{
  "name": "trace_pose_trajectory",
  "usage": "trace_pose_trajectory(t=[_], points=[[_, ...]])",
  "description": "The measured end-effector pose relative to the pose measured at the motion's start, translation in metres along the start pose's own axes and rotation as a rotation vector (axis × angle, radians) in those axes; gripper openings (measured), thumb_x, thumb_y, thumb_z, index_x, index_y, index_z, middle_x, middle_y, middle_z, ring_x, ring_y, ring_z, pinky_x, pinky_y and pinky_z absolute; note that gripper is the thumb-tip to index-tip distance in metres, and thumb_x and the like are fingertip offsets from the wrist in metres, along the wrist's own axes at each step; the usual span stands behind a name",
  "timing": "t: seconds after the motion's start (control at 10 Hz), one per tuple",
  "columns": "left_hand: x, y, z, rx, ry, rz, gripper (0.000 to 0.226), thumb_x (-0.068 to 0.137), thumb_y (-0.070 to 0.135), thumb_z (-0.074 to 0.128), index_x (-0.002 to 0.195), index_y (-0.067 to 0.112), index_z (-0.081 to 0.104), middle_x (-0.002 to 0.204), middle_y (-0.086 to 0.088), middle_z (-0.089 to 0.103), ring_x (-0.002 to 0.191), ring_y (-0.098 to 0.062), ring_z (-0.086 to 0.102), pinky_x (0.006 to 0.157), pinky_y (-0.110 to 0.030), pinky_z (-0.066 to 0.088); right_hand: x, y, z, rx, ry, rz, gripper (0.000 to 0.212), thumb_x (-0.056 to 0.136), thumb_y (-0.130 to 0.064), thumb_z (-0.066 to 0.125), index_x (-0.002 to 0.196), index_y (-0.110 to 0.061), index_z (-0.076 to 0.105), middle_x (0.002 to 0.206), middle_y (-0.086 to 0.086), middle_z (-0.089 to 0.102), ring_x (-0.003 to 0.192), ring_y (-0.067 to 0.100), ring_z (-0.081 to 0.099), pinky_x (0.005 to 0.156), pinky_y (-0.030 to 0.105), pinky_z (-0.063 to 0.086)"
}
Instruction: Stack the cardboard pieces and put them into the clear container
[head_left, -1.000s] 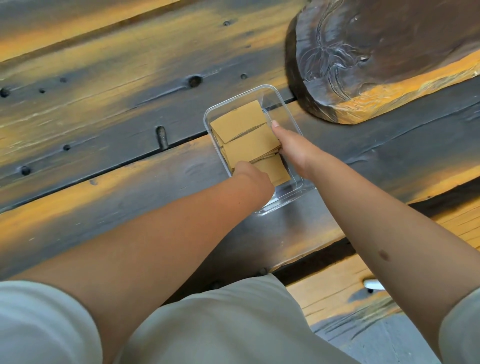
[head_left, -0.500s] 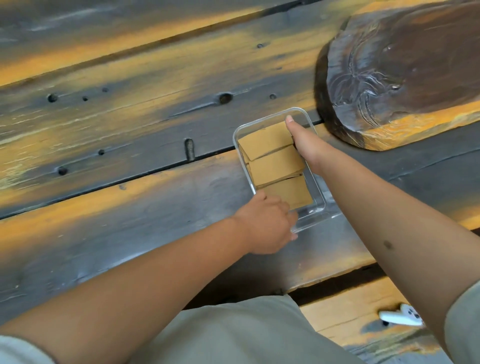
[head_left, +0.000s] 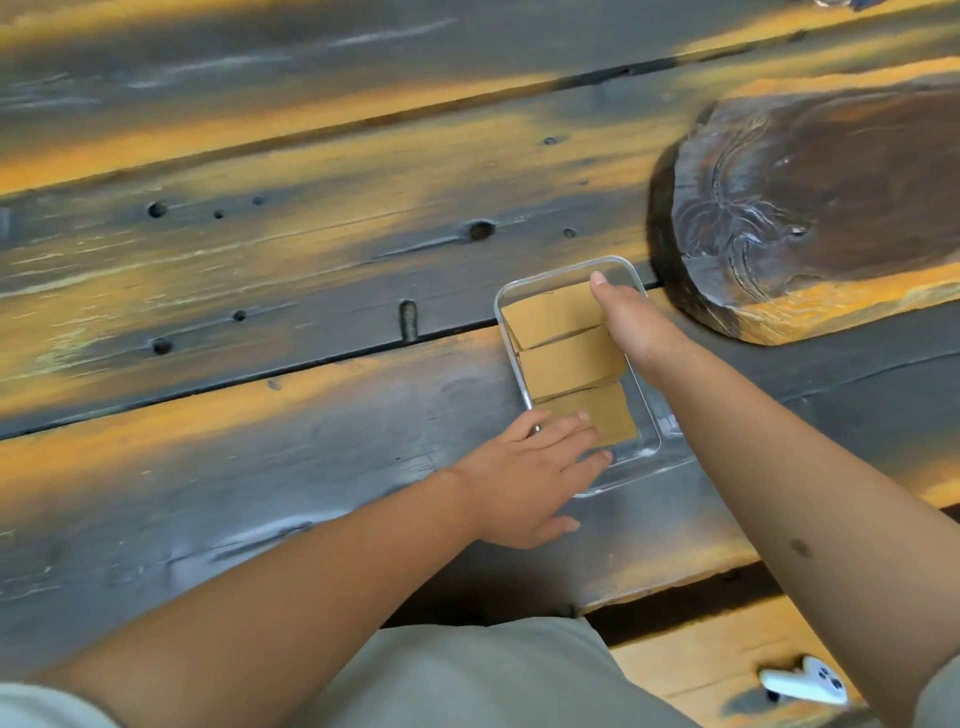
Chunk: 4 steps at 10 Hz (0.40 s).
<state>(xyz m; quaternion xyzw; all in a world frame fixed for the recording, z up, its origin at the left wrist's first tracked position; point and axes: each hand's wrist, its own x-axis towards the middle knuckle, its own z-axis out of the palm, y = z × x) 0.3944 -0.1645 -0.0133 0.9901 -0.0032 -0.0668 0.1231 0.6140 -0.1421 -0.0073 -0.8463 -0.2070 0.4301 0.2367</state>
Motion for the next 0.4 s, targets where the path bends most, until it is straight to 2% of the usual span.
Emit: trace_pose_trajectory(t=[0.1,0.2,0.3,0.4], points=[[-0.024,-0.002,-0.01,-0.079,0.07,-0.161,0.071,0.086,0.052,0.052,0.145,0.021,0.026,0.154,-0.01,0.024,0.145,-0.027,0.009,0.112,-0.05,0.015,-0.02,0.003,0.001,-0.051,0.111,-0.238,0.055,0.092,-0.056,0.045,0.13,-0.017,0.051,0.129,0.006,0.056,0.122,0.024,0.049,0.097,0.038,0.037],[-0.063,-0.013,-0.024,-0.143,0.075,-0.407,0.076,0.085,0.059,0.043,0.149,0.028,0.015,0.16,-0.004,0.007,0.147,-0.021,-0.004,0.114,-0.052,0.008,-0.051,-0.004,0.003,-0.147,0.242,-0.407,0.05,0.09,-0.047,0.057,0.13,-0.016,0.055,0.13,0.006,0.061,0.121,0.02,0.055,0.096,0.031,0.038],[-0.115,-0.031,-0.056,-0.121,0.127,-0.6,0.081,0.082,0.067,0.037,0.15,0.035,0.008,0.161,0.001,-0.003,0.147,-0.021,-0.008,0.113,-0.053,0.013,-0.092,-0.032,0.003,-0.266,0.267,-0.555,0.052,0.086,-0.048,0.058,0.13,-0.02,0.055,0.123,0.004,0.065,0.117,0.021,0.058,0.095,0.032,0.042],[-0.161,-0.051,-0.107,-0.074,0.265,-0.721,0.083,0.081,0.074,0.034,0.15,0.039,0.006,0.162,0.0,-0.004,0.147,-0.025,-0.006,0.111,-0.057,0.016,-0.133,-0.069,0.004,-0.525,0.299,-0.75,0.074,0.082,-0.067,0.047,0.144,-0.026,0.038,0.142,0.001,0.051,0.133,0.022,0.042,0.105,0.04,0.037]])
